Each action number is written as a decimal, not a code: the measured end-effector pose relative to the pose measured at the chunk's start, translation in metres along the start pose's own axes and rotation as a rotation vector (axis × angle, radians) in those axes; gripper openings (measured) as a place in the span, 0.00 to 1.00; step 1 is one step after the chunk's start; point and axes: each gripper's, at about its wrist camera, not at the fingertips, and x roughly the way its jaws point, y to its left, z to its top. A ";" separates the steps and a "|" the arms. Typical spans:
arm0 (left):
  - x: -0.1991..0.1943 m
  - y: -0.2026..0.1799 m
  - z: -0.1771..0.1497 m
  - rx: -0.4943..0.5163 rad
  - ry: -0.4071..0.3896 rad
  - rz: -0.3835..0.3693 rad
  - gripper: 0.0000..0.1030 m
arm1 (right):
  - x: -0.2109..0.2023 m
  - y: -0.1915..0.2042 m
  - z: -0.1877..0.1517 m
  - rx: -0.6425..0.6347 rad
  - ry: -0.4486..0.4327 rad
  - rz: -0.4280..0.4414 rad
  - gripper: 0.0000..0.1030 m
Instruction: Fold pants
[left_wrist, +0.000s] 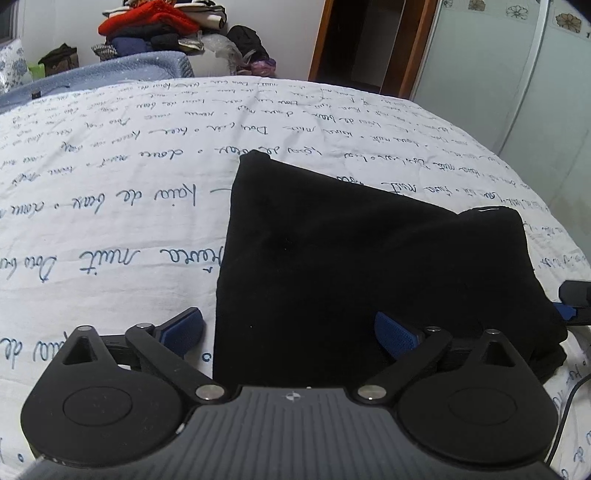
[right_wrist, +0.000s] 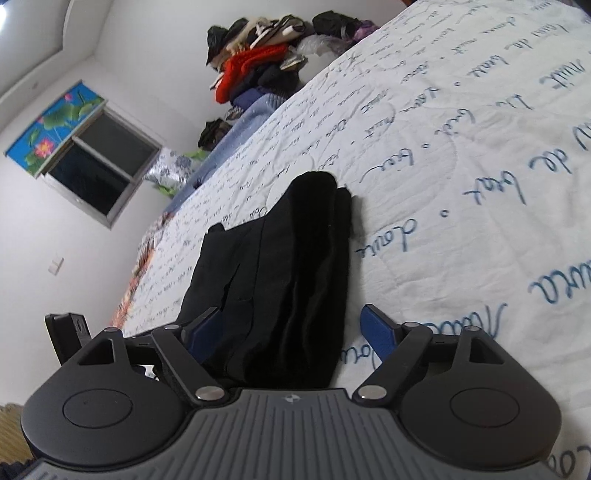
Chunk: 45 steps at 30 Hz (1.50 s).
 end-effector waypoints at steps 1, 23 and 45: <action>0.000 0.002 0.001 -0.010 0.007 -0.013 0.99 | -0.002 -0.001 0.004 0.014 -0.011 -0.004 0.80; -0.025 0.013 0.008 -0.079 -0.023 -0.032 0.23 | 0.042 0.010 0.023 -0.019 0.103 0.067 0.24; -0.119 0.024 -0.032 -0.083 -0.261 0.079 0.88 | -0.023 0.006 -0.001 0.115 -0.061 0.211 0.62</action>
